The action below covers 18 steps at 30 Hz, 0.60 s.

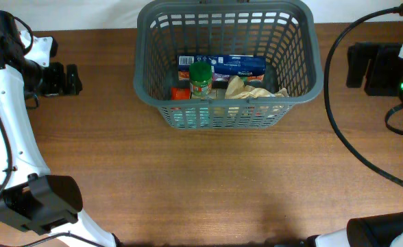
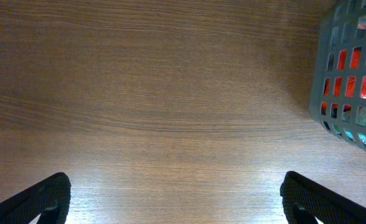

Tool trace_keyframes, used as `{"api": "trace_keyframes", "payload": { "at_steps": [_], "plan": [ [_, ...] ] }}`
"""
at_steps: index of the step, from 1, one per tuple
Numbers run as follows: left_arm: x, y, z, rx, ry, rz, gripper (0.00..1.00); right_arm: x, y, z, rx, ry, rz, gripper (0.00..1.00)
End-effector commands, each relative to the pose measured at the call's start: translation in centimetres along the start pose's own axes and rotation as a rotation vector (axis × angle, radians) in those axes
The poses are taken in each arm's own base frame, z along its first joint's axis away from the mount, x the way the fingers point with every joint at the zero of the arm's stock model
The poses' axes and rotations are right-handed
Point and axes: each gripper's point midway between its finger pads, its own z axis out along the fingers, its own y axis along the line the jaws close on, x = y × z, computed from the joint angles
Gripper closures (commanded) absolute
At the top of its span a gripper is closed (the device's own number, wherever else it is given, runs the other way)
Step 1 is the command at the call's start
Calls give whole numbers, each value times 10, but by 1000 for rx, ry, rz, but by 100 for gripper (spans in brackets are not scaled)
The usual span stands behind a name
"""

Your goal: Pack container

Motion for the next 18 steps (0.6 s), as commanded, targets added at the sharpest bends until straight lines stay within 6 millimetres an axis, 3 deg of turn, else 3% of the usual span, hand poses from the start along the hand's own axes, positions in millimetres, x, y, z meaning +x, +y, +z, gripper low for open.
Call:
{"api": "trace_keyframes", "payload": {
  "at_steps": [1, 12, 15, 18],
  "plan": [
    [1, 1, 3, 11, 7, -20, 1, 0, -21, -3, 103, -3, -34, 1],
    [1, 1, 3, 11, 7, -20, 1, -23, -82, -77, 278, -315, 97, 1],
    [1, 1, 3, 11, 8, -20, 1, -19, -89, -85, 306, -404, 127, 1],
    [1, 1, 3, 11, 7, -20, 1, -2, -87, -78, 307, -469, 141, 1]
  ]
}}
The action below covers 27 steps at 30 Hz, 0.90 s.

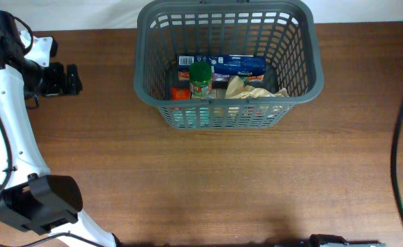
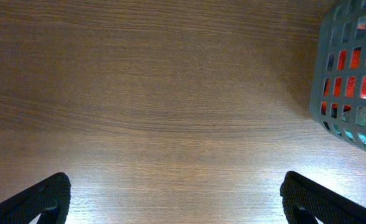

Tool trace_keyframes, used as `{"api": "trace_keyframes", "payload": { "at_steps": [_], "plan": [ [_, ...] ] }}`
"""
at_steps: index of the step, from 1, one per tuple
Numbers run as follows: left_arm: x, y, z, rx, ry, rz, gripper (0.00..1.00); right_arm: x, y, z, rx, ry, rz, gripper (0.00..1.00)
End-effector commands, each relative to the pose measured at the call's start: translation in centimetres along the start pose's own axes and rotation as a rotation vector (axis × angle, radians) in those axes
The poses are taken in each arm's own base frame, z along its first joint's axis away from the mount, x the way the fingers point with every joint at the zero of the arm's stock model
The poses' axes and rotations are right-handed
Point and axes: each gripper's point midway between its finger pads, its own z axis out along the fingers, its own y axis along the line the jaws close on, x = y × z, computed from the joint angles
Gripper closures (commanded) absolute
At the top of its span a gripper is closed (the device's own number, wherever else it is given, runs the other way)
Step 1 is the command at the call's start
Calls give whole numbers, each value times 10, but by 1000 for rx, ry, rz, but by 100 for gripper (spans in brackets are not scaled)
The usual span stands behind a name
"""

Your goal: Pack container

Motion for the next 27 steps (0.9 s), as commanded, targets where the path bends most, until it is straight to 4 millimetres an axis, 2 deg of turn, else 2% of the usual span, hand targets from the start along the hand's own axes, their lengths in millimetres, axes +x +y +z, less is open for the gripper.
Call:
{"api": "trace_keyframes", "payload": {
  "at_steps": [1, 5, 12, 16, 21, 27],
  "plan": [
    [1, 1, 3, 11, 7, -20, 1, 47, 0, 6, 18, 37, -17, 1],
    [1, 1, 3, 11, 7, -20, 1, 116, 8, 6, -17, 39, 2, 1],
    [1, 1, 3, 11, 7, -20, 1, 259, 30, 10, -109, 158, -30, 1],
    [1, 1, 3, 11, 7, -20, 1, 320, 34, 12, -118, 200, -41, 1],
    [1, 1, 3, 11, 7, -20, 1, 370, 35, 12, -119, 257, -57, 1],
    [1, 1, 3, 11, 7, -20, 1, 398, 35, 10, -119, 278, -63, 1]
  ]
}}
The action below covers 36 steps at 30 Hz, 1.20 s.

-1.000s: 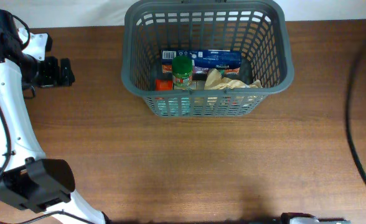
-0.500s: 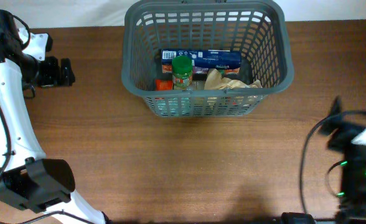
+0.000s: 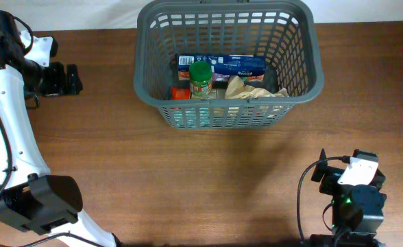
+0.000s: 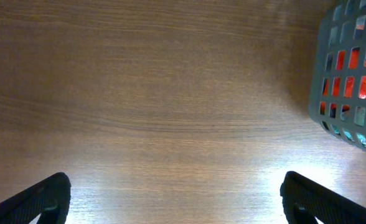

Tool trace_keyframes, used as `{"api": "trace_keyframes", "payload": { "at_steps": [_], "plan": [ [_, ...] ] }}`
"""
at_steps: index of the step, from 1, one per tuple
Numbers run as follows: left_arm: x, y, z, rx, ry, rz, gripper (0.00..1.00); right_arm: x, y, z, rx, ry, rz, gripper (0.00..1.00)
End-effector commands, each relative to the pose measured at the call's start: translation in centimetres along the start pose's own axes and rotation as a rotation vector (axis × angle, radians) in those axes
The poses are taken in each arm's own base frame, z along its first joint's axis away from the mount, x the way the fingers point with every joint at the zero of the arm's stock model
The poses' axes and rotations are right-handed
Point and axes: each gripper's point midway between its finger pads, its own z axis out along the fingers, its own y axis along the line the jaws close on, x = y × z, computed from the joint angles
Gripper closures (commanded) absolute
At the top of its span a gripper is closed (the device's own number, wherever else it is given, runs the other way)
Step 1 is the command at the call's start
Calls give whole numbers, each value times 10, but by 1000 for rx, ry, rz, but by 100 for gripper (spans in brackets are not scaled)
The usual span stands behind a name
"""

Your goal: Pack container

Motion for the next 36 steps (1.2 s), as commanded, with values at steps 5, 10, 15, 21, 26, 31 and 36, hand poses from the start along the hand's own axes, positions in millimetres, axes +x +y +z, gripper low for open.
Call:
{"api": "trace_keyframes", "payload": {
  "at_steps": [5, 10, 15, 21, 26, 31, 36],
  "plan": [
    [1, 1, 3, 8, 7, -20, 1, 22, 1, 6, 0, 3, 9, 1],
    [1, 1, 3, 8, 7, -20, 1, 49, 4, 14, 0, 37, 2, 1],
    [1, 1, 3, 8, 8, -20, 1, 55, 4, 17, 2, 14, 7, 1],
    [1, 1, 3, 8, 7, -20, 1, 46, 3, 13, 2, -38, 18, 1],
    [1, 1, 3, 8, 7, -20, 1, 46, 3, 13, 2, -38, 18, 1],
    [1, 1, 3, 8, 8, -20, 1, 46, 3, 13, 2, -37, 18, 1],
    [1, -1, 1, 8, 3, -14, 1, 46, 3, 13, 2, -37, 18, 1]
  ]
}}
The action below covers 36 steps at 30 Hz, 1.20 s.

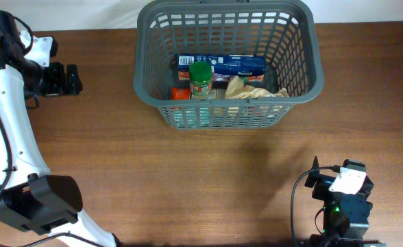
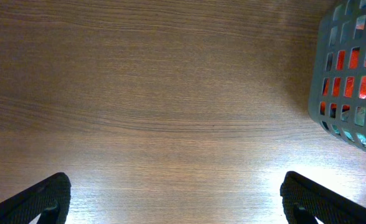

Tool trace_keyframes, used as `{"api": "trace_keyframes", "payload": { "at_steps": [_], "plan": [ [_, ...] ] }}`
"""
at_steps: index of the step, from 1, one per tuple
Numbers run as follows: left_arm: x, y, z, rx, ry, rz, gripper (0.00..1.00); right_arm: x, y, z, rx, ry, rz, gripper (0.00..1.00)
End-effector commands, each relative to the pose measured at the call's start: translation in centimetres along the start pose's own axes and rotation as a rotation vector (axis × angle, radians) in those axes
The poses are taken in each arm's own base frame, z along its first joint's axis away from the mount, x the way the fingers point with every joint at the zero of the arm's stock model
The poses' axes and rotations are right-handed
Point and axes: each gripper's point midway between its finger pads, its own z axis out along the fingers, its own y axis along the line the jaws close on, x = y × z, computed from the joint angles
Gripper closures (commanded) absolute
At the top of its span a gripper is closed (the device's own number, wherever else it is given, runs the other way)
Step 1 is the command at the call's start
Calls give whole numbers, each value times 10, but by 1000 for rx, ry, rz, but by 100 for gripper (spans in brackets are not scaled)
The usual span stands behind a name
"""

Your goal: Pack container

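Note:
A grey plastic basket (image 1: pixel 296 41) stands at the back middle of the wooden table. Inside it lie a blue box (image 1: pixel 237 65), a green-lidded jar (image 1: pixel 200 79), a red item (image 1: pixel 180 92) and a crumpled tan bag (image 1: pixel 251 90). My left gripper (image 1: pixel 73 79) hovers over bare wood at the far left, open wide with nothing between its fingers (image 2: pixel 46 199). In the left wrist view the basket (image 2: pixel 348 74) shows at the right edge. My right gripper (image 1: pixel 317 181) sits folded low at the front right; how its jaws stand cannot be made out.
The left arm's white links (image 1: pixel 9 137) and its base (image 1: pixel 40 202) run along the left side. A black cable (image 1: pixel 296 206) loops beside the right arm. Bare wooden table (image 1: pixel 188 178) spreads in front of the basket.
The right arm has shifted slightly left and toward the front edge at the front right. The left gripper and the basket's contents have not moved.
The right arm first stood at the far right beside the basket. Then only its cable showed at the right edge. After that it sat folded at the front right, and now a little lower. The left gripper stayed open at the left throughout.

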Motion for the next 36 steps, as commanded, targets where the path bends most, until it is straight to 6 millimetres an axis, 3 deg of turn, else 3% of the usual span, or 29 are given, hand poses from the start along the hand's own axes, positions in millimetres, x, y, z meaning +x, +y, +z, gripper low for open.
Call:
{"api": "trace_keyframes", "payload": {
  "at_steps": [1, 5, 11, 15, 22, 28, 36],
  "plan": [
    [0, -5, -1, 9, -3, -4, 1, 1, -1, 1, 4, -5, 11, 1],
    [-2, -30, -24, 15, -61, 55, 1, 1, -1, 1, 4, -5, 11, 1],
    [7, -83, -86, 35, -213, 185, 1, 1, -1, 1, 4, -5, 11, 1],
    [30, -100, -117, 40, -293, 228, 1, 1, -1, 1, 4, -5, 11, 1],
    [34, -121, -150, 31, -668, 304, 1, 1, -1, 1, 4, -5, 10, 1],
    [49, -126, -161, -1, -1077, 336, 1, 1, -1, 1, 4, -5, 11, 1],
    [100, -123, -126, -34, -1361, 343, 1, 1, -1, 1, 4, -5, 11, 1]
  ]
}}
